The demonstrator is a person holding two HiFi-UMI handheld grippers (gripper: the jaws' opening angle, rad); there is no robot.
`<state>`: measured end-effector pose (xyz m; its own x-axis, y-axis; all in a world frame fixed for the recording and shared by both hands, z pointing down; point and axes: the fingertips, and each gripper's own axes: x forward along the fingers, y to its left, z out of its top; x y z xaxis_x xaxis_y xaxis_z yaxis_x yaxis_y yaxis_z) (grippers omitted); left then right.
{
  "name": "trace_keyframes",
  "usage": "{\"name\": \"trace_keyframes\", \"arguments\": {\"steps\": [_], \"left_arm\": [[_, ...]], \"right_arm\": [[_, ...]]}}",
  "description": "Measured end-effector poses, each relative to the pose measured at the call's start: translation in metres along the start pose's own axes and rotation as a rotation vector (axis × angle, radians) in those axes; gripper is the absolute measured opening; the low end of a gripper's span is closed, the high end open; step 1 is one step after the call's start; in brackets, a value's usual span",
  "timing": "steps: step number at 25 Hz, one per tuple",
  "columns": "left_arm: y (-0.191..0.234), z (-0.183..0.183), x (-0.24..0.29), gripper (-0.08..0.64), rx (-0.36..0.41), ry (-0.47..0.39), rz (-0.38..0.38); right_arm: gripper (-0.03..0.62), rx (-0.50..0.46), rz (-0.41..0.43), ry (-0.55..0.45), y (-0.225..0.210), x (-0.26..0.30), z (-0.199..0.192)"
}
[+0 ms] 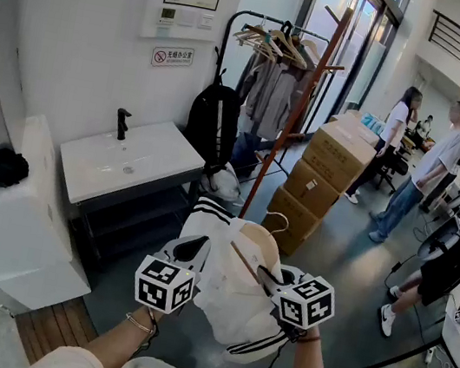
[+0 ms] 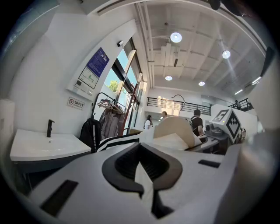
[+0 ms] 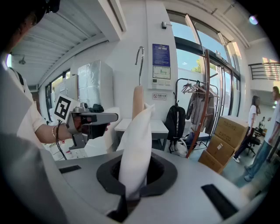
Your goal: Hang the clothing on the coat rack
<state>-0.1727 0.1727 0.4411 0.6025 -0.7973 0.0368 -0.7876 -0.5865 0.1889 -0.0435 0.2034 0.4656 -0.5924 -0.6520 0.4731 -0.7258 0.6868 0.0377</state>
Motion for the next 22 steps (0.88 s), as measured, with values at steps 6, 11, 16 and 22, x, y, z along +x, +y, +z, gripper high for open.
{"name": "trace_keyframes", "arguments": {"steps": [6, 11, 16, 22], "left_arm": [[0.001, -0.002, 0.001, 0.008, -0.003, 0.003, -0.013], [0.007, -0.001, 0.005, 0.008, -0.003, 0.004, -0.021], [0.014, -0.001, 0.006, 0.008, -0.003, 0.013, -0.029], [0.032, -0.005, 0.008, 0.008, 0.004, 0.030, -0.051]], "right_arm": [[0.023, 0.020, -0.013, -0.009, -0.002, 0.001, -0.002], [0.025, 0.050, 0.002, -0.011, -0.002, 0.003, -0.003], [0.025, 0.046, 0.003, 0.012, 0.001, 0.006, -0.005], [0.025, 0.035, -0.006, 0.025, 0.002, 0.016, -0.007]]}}
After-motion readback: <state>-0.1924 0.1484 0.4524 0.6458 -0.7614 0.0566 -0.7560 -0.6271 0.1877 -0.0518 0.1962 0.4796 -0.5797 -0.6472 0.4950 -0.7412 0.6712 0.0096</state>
